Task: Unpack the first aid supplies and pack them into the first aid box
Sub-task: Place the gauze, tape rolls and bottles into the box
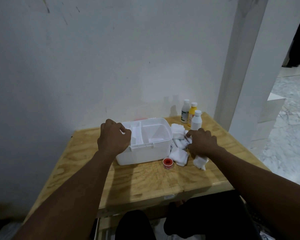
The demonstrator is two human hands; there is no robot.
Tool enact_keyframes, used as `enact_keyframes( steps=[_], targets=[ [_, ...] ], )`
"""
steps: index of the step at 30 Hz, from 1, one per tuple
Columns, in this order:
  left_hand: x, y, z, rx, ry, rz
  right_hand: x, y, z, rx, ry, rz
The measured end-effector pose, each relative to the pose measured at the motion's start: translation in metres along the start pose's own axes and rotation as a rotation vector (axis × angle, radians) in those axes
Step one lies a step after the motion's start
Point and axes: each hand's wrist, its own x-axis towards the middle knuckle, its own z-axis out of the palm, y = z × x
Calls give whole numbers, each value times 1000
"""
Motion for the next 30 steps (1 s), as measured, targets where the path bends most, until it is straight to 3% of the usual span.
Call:
enact_keyframes(
  steps=[4, 7, 14, 18, 23, 30],
  targets=[
    [4, -8, -1, -15, 0, -7, -4, -7, -11, 169, 177, -116],
    [7, -14, -3, -17, -8, 0, -8, -22, -18, 320, 121, -253],
    [6, -15, -4, -33, 1, 24, -10, -52, 1, 72, 17, -255],
    [4, -14, -4, -44, 6, 25, -5, -55, 1, 67, -17, -238],
    [4, -13, 0, -88, 35, 28, 7, -42, -12, 365, -108, -169],
    [4, -12, 2, -82, 40, 4, 7, -52, -57, 803, 112, -102]
  ],
)
